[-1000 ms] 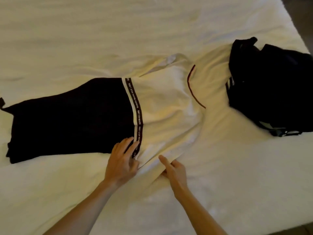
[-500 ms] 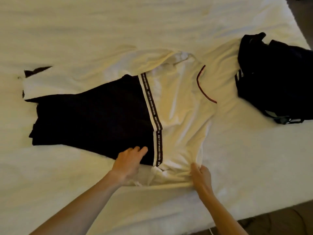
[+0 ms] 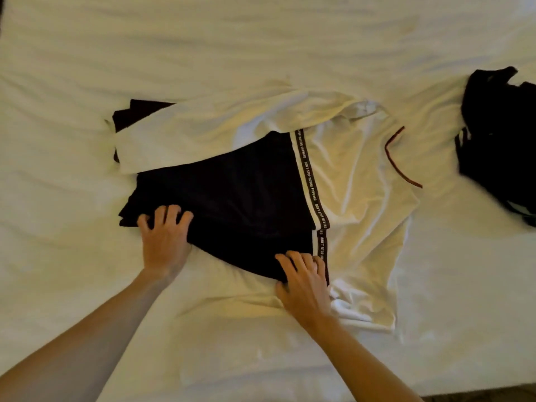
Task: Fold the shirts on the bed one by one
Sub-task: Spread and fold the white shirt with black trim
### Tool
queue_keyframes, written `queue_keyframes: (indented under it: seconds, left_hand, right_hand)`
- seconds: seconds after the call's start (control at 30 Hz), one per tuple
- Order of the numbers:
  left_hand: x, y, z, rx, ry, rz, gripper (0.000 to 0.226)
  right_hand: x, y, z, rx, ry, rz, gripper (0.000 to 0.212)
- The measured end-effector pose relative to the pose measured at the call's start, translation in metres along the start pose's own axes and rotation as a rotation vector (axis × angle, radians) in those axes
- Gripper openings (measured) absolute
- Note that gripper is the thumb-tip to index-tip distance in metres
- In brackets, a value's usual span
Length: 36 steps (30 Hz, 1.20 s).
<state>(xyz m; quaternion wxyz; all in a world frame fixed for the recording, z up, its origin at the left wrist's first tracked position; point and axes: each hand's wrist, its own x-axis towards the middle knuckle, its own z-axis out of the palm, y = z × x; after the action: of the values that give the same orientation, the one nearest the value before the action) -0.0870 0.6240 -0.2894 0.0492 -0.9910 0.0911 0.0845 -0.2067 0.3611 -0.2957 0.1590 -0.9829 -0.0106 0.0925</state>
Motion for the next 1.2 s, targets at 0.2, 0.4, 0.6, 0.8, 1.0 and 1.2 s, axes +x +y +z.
queue_keyframes:
  seconds: [0.2,0.4,0.6,0.8,1.0,1.2]
  left_hand:
    - [0.002,-0.046,-0.026,-0.173,0.160,0.201,0.035]
    - [-0.078,-0.056,-0.033,-0.175,-0.299,0.146,0.038]
    - [-0.048,-0.053,-0.043,-0.220,-0.921,0.110,0.027]
    - [0.041,-0.013,-0.041,-0.510,-0.361,0.044,0.023]
    - [0.090,-0.012,-0.025,-0.359,-0.447,-0.014,0.077]
    - [0.092,-0.020,-0.020,-0.237,-0.496,0.076,0.076]
  right_hand:
    - [0.037,-0.013,-0.012,0.157,0.141,-0.065,0.023]
    - [0.044,-0.012,-0.026,0.177,-0.464,-0.044,0.030]
    - [0.106,-0.011,-0.050,0.444,-0.774,-0.047,0.014]
    - [0.217,-0.001,-0.066,0.223,-0.135,-0.034,0.052]
    - [0.290,0.036,-0.075,-0.101,-0.350,-0.134,0.066]
    - [0.285,0.072,-0.072,0.130,-0.481,-0.234,0.122]
